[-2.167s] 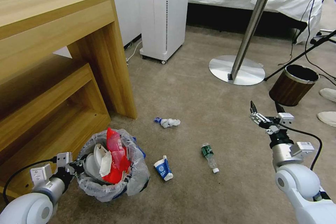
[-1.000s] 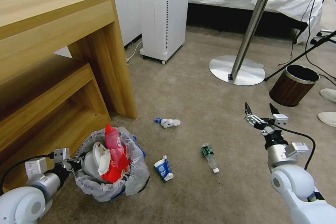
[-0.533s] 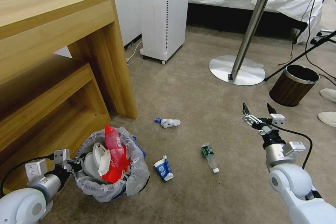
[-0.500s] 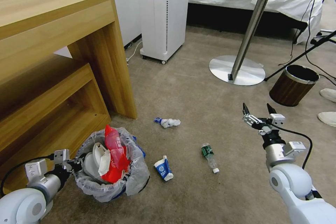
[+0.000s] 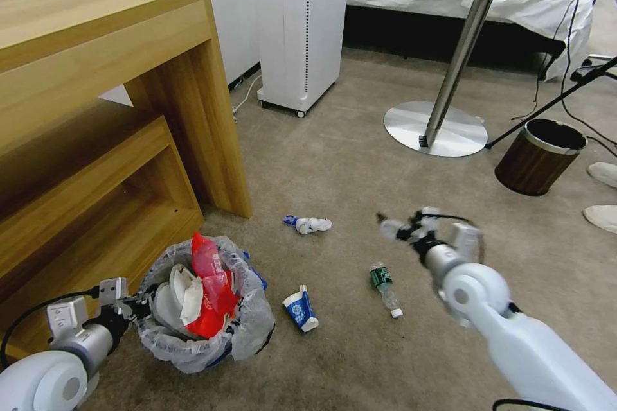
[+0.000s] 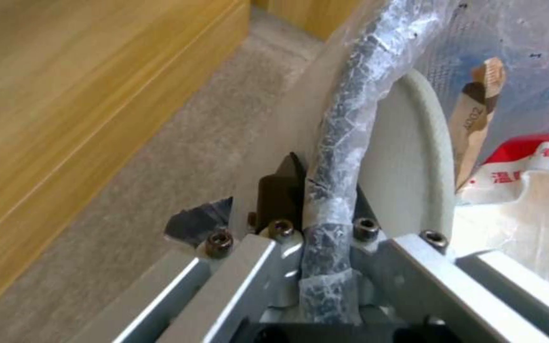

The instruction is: Pick up the trash bin and place the garbage on the floor into it.

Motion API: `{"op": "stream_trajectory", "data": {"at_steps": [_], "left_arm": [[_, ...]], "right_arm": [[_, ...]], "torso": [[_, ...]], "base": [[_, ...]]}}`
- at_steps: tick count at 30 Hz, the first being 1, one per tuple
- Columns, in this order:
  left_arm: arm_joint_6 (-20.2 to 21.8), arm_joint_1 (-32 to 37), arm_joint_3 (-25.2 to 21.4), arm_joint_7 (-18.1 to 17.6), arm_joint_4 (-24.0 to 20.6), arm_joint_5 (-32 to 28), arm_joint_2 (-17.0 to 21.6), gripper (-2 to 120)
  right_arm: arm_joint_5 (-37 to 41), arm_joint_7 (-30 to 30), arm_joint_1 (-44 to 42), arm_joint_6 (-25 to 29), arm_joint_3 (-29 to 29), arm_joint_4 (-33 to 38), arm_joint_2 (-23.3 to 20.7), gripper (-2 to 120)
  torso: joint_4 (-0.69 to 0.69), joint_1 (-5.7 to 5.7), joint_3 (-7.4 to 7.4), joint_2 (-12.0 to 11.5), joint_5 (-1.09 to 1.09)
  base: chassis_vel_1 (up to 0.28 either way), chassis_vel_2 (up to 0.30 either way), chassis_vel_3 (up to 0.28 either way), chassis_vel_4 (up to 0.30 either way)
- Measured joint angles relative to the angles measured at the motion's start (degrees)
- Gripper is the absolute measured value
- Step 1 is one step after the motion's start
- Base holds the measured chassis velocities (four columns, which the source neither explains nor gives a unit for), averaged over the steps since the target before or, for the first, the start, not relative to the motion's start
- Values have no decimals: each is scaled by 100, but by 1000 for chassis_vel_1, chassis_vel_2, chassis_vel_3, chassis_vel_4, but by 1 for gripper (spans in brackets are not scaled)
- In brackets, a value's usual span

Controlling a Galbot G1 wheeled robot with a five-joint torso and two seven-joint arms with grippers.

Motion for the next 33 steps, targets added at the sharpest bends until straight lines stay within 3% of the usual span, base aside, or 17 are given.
{"op": "stream_trajectory", "data": {"at_steps": [3, 10, 16, 23, 33], "left_arm": [[2, -45, 43, 5, 70, 39, -12, 0], [-9, -137, 109, 9, 140, 92, -60, 0], [-43, -51, 80, 14, 56, 158, -134, 0], [-81, 7, 48, 21, -8, 178, -180, 0], [-135, 66, 4, 31, -27, 188, -210, 0]], "right_arm": [[343, 259, 291, -422, -426, -209, 91, 100], [306, 272, 906, -711, -1420, -823, 344, 100], [248, 204, 1568, -919, -2205, -1734, 972, 100], [79, 98, 1816, -982, -2785, -2347, 1628, 100], [-178, 175, 1814, -904, -3184, -2747, 1895, 100]], "torso": [[2, 0, 0, 0, 4], [2, 0, 0, 0, 3], [4, 0, 0, 0, 3], [4, 0, 0, 0, 3], [3, 0, -1, 0, 3]], "base": [[0, 0, 0, 0], [0, 0, 0, 0], [0, 0, 0, 0], [0, 0, 0, 0], [0, 0, 0, 0]]}}
